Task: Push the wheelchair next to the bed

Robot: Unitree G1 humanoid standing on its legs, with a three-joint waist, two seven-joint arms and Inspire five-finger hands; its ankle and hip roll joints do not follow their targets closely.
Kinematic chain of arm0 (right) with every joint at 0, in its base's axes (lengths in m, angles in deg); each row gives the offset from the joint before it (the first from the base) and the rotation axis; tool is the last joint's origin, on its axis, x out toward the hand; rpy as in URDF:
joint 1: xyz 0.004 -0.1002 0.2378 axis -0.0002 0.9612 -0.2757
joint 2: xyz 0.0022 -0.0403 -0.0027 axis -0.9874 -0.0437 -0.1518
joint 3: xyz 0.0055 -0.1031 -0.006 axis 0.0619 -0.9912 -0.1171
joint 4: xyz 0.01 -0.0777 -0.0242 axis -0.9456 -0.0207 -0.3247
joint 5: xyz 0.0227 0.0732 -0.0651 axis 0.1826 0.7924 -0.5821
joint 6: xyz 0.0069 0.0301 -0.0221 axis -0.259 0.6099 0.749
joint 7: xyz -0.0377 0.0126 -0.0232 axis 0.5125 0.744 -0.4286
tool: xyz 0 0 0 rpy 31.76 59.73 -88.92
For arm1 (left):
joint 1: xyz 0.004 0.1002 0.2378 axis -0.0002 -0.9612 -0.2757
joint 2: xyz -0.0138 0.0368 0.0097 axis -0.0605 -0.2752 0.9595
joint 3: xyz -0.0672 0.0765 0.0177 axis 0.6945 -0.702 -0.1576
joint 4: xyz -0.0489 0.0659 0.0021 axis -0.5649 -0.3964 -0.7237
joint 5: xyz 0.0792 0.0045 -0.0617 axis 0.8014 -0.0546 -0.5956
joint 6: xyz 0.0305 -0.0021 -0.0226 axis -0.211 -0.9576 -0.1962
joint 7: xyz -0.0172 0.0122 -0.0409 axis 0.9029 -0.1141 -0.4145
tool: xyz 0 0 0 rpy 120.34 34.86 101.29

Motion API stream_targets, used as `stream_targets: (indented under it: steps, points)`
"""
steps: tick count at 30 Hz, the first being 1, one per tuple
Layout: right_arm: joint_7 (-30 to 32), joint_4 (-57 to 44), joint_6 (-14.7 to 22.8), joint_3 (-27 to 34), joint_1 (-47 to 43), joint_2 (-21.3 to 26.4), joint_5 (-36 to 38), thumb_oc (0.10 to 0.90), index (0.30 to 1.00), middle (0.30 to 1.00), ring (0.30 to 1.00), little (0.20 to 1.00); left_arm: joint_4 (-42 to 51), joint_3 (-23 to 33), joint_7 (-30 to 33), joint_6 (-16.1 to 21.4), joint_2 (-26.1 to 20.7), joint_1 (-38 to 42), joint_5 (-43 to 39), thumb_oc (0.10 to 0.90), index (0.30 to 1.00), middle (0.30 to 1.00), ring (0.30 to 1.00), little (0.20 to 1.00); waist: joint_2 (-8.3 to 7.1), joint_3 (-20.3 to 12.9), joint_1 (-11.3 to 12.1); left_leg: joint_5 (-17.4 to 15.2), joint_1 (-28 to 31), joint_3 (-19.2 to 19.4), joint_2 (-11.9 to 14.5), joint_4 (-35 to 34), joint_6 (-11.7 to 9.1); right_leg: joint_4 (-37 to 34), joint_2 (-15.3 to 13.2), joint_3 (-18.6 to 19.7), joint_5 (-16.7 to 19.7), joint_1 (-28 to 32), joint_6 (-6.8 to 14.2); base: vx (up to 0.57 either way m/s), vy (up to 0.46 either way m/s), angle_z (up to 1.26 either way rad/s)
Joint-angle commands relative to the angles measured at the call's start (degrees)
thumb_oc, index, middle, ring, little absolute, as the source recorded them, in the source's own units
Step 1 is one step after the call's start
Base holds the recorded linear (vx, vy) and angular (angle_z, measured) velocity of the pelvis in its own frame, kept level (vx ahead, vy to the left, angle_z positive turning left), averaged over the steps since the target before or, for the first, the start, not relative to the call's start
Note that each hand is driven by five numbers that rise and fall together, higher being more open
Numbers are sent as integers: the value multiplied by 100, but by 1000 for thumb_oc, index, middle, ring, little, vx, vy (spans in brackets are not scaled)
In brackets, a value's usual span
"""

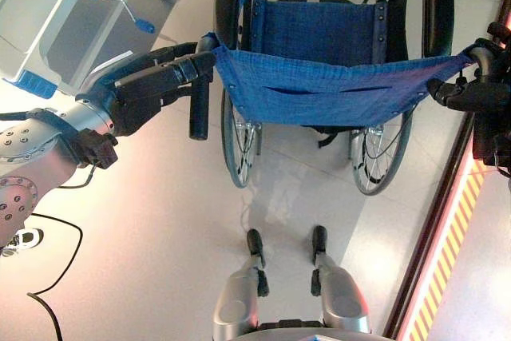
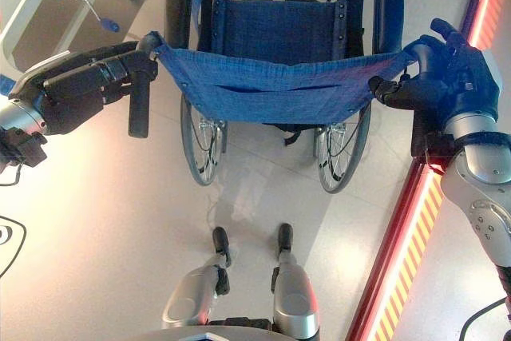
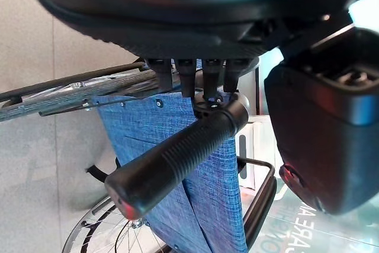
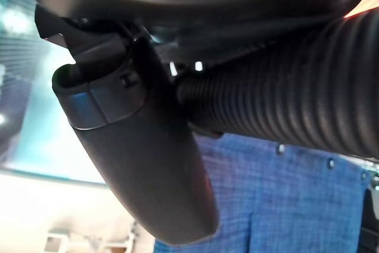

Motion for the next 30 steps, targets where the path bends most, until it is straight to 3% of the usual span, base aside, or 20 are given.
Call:
stream_targets:
  steps: [1, 5, 9, 18, 24, 30]
  points:
    - [223, 121, 578, 279, -423, 605, 10, 800, 900, 900, 900, 900, 86, 518, -202, -74, -480, -340, 52, 800, 900, 900, 900, 900, -73, -429, -29, 96, -370, 70, 3, 399, -252, 506, -185, -77, -44, -283, 58, 0, 0, 0]
    - [230, 196, 574, 258, -461, 656, 81, 800, 900, 900, 900, 900, -328, 599, 44, -237, -578, -404, 250, 800, 900, 900, 900, 900, -62, -431, -22, 98, -381, 34, -23, 404, -238, 512, -181, -73, -55, -282, 51, 0, 0, 0]
    - [192, 233, 540, 344, -418, 675, 129, 800, 900, 900, 900, 900, -584, 813, -334, -189, -639, -622, 552, 800, 900, 900, 900, 900, -44, -423, -3, 92, -395, 17, -45, 414, -229, 529, -186, -87, -56, -301, 46, 0, 0, 0]
    - [113, 216, 564, 417, -327, 679, 155, 800, 900, 900, 900, 900, -557, 1124, -782, 227, -834, -842, 928, 800, 900, 900, 900, 900, -25, -432, 12, 82, -357, 21, -73, 353, -216, 488, -196, -118, -44, -279, 51, -4, 2, 6]
    - [86, 238, 594, 333, -433, 756, 216, 800, 900, 900, 900, 900, -543, 1009, -887, 220, -975, -703, 935, 800, 900, 900, 900, 900, -19, -424, -1, 91, -344, 7, -85, 328, -213, 493, -185, -103, -56, -272, 38, 0, 0, 0]
    - [106, 252, 541, 85, -649, 744, 222, 800, 900, 900, 900, 900, -453, 510, -470, 578, -967, -34, 430, 800, 900, 900, 900, 900, -43, -433, -36, 78, -317, 11, -109, 293, -197, 500, -164, -79, -64, -287, 37, 0, 0, 0]
